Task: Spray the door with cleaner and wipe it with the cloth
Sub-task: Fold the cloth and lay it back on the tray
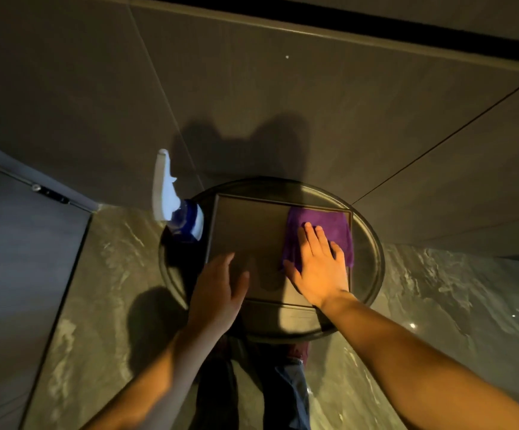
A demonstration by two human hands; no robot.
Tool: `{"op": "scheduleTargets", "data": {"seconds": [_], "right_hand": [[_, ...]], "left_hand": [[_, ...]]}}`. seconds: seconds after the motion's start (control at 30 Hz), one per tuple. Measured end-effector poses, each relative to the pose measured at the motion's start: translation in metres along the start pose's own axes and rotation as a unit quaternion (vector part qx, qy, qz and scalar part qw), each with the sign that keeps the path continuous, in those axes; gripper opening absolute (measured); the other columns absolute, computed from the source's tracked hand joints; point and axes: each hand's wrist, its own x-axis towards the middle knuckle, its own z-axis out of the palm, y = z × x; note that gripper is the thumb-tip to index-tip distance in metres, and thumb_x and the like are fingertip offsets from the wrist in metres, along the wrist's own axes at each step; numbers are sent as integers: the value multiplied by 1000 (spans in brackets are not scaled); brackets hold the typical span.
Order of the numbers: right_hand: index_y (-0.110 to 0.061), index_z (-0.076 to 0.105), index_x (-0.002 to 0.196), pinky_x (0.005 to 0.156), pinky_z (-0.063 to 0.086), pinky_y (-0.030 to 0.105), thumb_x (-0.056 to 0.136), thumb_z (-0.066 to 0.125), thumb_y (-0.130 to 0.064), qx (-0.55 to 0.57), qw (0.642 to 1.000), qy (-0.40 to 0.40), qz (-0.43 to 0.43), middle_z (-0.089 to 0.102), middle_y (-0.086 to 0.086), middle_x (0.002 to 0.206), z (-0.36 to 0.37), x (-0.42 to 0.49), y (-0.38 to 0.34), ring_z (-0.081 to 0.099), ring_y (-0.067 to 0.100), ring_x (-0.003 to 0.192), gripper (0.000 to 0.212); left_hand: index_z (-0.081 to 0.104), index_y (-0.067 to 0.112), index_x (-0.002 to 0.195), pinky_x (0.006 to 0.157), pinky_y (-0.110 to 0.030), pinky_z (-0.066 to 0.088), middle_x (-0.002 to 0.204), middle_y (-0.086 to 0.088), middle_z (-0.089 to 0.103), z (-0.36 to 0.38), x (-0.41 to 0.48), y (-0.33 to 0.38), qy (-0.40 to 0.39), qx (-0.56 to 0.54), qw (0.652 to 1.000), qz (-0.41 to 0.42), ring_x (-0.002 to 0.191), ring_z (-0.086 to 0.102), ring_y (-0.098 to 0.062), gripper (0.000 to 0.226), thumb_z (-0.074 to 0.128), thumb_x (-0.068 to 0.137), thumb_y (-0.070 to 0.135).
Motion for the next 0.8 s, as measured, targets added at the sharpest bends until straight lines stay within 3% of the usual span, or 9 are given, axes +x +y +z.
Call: {"op": "scheduleTargets", "data": {"seconds": [0.07, 0.17, 0.23, 0.33, 0.4, 0.53, 0.63, 0.8], "right_hand": [[-20, 10, 161, 121, 23, 52, 98, 30, -64, 11, 1000, 1, 20, 6, 2, 171, 5, 5, -11, 5, 26, 158, 80], [-25, 3, 161, 123, 17, 55, 98, 28, -66, 22, 998, 6, 54, -1, 2, 172, 12, 15, -18, -1, 27, 158, 80], [-28, -4, 161, 124, 12, 56, 97, 22, -72, 30, 997, -3, 69, -8, 0, 171, 18, 23, -19, -7, 28, 157, 81], [-32, -13, 159, 125, 5, 58, 95, 16, -77, 30, 996, -14, 78, -16, -1, 170, 30, 31, -21, -15, 28, 156, 84], [-31, -15, 159, 124, 3, 58, 94, 15, -78, 26, 996, -8, 84, -17, 0, 169, 36, 32, -23, -16, 28, 156, 85], [-31, -15, 158, 124, 3, 58, 94, 14, -79, 23, 996, 5, 87, -17, 1, 169, 42, 32, -24, -16, 28, 156, 85], [-31, -15, 159, 125, 3, 58, 94, 14, -79, 20, 996, 10, 87, -16, 1, 169, 44, 33, -23, -15, 28, 156, 86], [-31, -15, 159, 125, 2, 57, 94, 14, -80, 23, 996, 8, 84, -17, 0, 169, 45, 33, -22, -16, 28, 156, 86]], "left_hand": [[59, 13, 129, 93, -35, 51, 123, -8, 64, -17, -9, -18, 63, -32, 996, -46, 114, 62, -23, 57, 52, 93, 57], [57, 11, 108, 76, -41, 55, 100, -7, 60, -39, -4, -49, 159, -56, 981, -98, 90, 62, -25, 52, 65, 87, 58], [55, 8, 110, 81, -45, 54, 104, -10, 59, -50, 9, -64, 175, -69, 976, -111, 93, 59, -26, 65, 69, 80, 64], [47, 8, 135, 95, -38, 52, 129, -10, 55, -60, 37, -68, 146, -96, 979, -108, 116, 57, -23, 89, 81, 72, 59], [40, 11, 141, 98, -43, 55, 134, -8, 54, -63, 54, -65, 131, -108, 982, -77, 120, 59, -24, 97, 83, 69, 59], [52, 5, 128, 90, -43, 61, 123, -12, 64, -59, 70, -56, 144, -104, 982, -62, 111, 67, -26, 77, 84, 73, 48], [57, 6, 127, 89, -39, 61, 120, -9, 70, -54, 80, -54, 180, -106, 974, -85, 110, 69, -22, 72, 78, 76, 53], [66, 3, 111, 77, -26, 57, 106, -13, 75, -53, 81, -43, 202, -99, 972, -73, 96, 74, -24, 42, 83, 83, 29]]}}
